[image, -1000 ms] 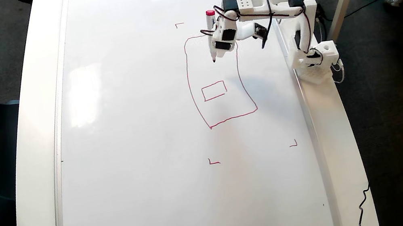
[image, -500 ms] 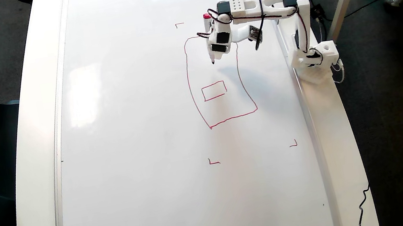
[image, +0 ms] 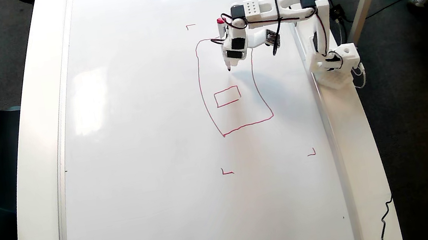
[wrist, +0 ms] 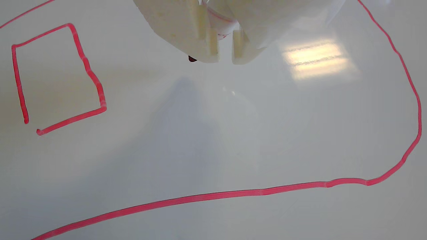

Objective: Draw on a whiteboard a robot head using a pen attached to the gripper

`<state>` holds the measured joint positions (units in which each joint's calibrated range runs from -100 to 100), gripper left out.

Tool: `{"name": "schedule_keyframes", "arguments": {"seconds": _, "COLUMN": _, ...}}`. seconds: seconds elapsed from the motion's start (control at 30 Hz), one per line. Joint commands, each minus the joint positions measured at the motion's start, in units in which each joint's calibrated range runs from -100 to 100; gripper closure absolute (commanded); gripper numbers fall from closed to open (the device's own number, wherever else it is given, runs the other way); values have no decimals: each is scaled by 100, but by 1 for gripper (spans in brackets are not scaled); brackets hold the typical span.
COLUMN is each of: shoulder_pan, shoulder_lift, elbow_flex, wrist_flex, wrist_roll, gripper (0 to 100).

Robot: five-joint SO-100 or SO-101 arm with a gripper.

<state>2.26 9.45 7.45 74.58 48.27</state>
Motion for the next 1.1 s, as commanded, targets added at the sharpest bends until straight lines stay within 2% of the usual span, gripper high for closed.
{"name": "schedule_keyframes", "arguments": {"seconds": 0.0, "shoulder_pan": 43, "shoulder_lift": 150, "elbow_flex": -14, "wrist_flex": -3, "wrist_roll": -7, "gripper": 99}}
{"name": "schedule_keyframes", "arguments": {"seconds": 0.17, "shoulder_pan": 13, "shoulder_lift": 301, "elbow_flex": -105, "wrist_flex": -64, "wrist_roll": -71, "gripper": 99}}
{"name": "schedule_keyframes", "arguments": {"seconds": 0.37, "shoulder_pan": -53, "shoulder_lift": 326, "elbow_flex": -105, "wrist_flex": -985, "wrist_roll": -71, "gripper": 99}}
{"name": "schedule_keyframes", "arguments": {"seconds": 0.7, "shoulder_pan": -75, "shoulder_lift": 334, "elbow_flex": -114, "wrist_flex": -1463, "wrist_roll": -82, "gripper": 99}}
{"name": "schedule_keyframes", "arguments": {"seconds": 1.07, "shoulder_pan": 160, "shoulder_lift": 653, "elbow_flex": -459, "wrist_flex": -1480, "wrist_roll": -39, "gripper": 99}}
